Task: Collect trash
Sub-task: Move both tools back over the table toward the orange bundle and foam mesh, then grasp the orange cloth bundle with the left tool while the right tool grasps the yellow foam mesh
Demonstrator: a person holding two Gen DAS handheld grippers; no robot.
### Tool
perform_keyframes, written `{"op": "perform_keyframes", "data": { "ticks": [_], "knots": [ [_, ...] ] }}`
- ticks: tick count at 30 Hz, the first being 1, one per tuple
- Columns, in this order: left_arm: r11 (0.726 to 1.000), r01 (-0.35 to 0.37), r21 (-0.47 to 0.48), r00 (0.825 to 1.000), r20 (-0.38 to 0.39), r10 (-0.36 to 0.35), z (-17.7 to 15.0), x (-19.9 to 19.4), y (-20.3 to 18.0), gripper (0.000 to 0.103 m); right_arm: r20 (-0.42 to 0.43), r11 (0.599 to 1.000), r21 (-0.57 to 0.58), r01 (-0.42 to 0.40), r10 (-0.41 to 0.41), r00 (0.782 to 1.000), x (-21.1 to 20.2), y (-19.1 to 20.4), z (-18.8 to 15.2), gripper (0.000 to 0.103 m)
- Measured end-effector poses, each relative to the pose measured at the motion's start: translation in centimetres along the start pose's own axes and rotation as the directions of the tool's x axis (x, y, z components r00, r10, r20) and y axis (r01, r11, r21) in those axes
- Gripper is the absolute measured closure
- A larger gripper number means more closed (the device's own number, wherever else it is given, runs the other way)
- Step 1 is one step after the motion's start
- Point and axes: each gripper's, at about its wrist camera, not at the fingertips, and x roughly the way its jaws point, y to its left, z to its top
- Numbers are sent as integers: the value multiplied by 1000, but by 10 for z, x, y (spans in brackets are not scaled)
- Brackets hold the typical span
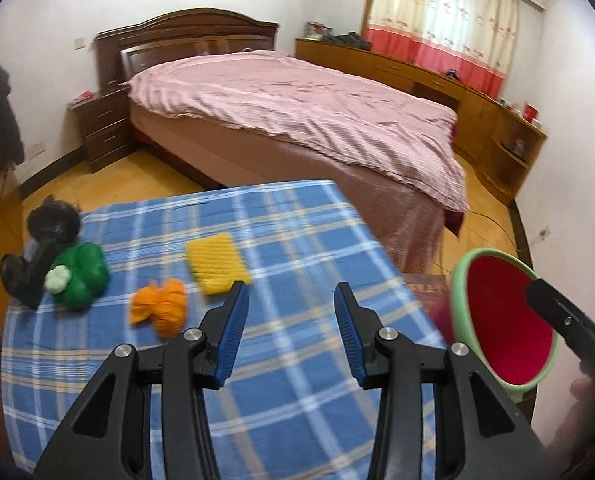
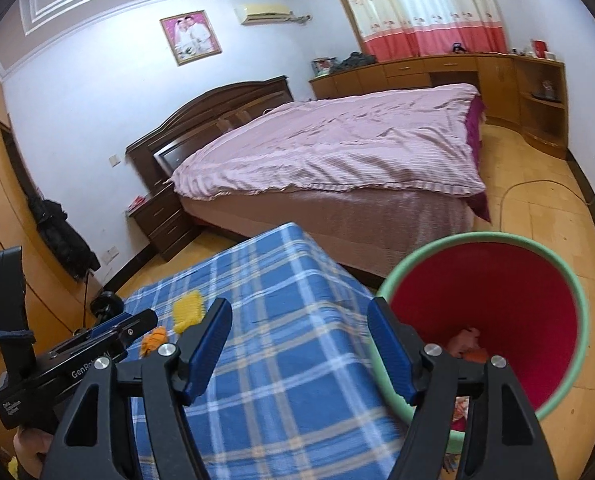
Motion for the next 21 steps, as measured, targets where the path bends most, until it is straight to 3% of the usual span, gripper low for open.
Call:
{"op": "perform_keyframes", "data": {
  "ticks": [10,21],
  "knots": [
    [993,-77,-94,996,-44,73,-4,27,65,58,-63,998,-43,-46,43,997,50,51,3,30],
    [985,-90,-150,987,-144,68,-21,82,101,57,-133,994,-88,-64,52,990,111,81,-4,30]
  ]
}}
